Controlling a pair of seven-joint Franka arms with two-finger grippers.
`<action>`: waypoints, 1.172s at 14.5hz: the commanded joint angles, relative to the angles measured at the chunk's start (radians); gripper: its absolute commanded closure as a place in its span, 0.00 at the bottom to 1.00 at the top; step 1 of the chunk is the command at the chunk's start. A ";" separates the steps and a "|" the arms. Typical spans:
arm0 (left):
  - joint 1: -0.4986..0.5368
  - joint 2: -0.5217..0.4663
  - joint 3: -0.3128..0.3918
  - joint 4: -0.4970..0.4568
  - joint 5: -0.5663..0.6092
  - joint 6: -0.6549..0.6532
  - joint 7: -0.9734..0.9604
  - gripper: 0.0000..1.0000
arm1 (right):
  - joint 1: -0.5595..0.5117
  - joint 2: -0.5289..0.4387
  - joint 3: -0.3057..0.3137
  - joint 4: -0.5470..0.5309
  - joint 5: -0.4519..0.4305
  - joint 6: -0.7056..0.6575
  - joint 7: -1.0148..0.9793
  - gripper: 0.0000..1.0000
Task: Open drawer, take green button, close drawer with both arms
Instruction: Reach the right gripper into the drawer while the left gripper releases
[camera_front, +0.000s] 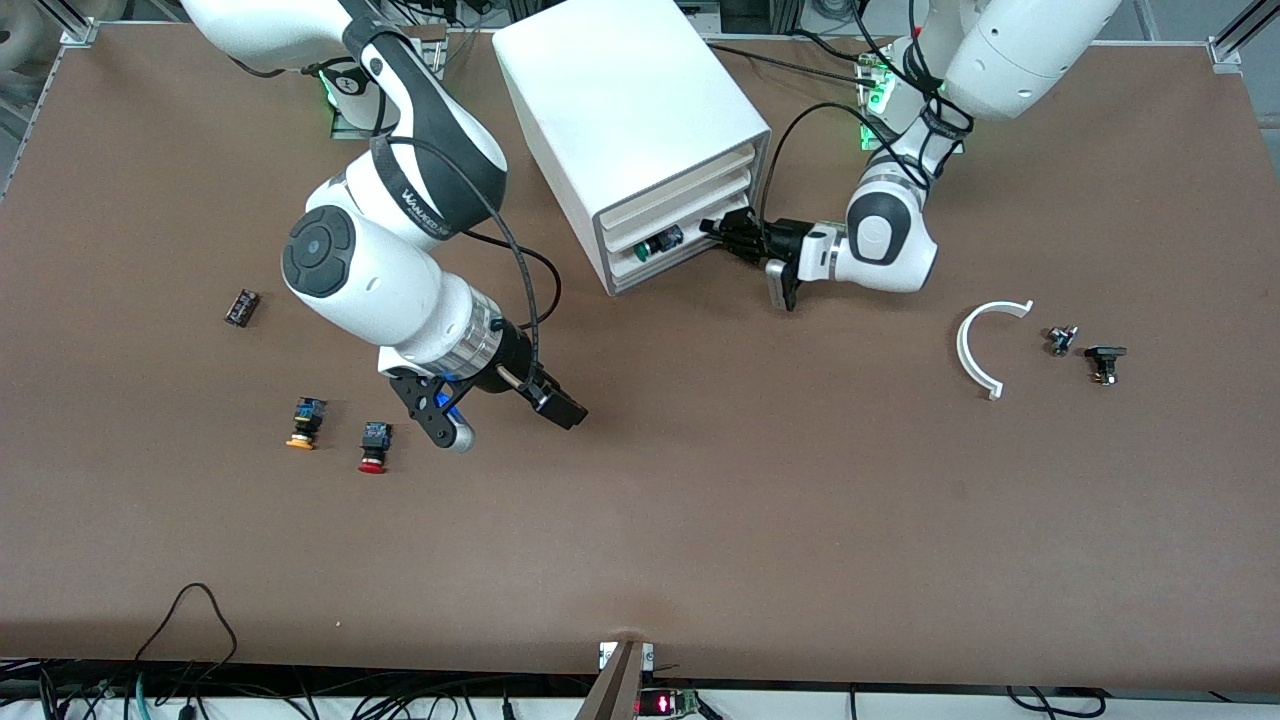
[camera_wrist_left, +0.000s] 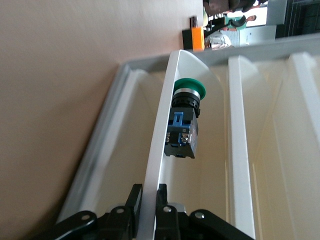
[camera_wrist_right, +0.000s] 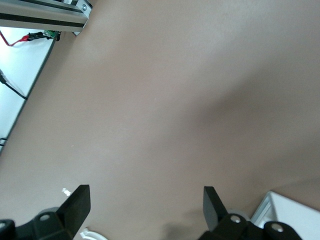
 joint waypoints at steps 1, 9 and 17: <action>0.030 0.008 0.047 0.070 0.078 0.013 -0.033 1.00 | -0.001 0.020 0.002 0.049 0.041 -0.002 0.071 0.00; 0.048 0.036 0.124 0.280 0.350 0.009 -0.256 1.00 | 0.039 0.019 0.007 0.068 0.077 0.061 0.192 0.00; 0.106 -0.013 0.130 0.333 0.488 -0.014 -0.294 0.00 | 0.198 0.080 0.001 0.066 -0.047 0.076 0.414 0.00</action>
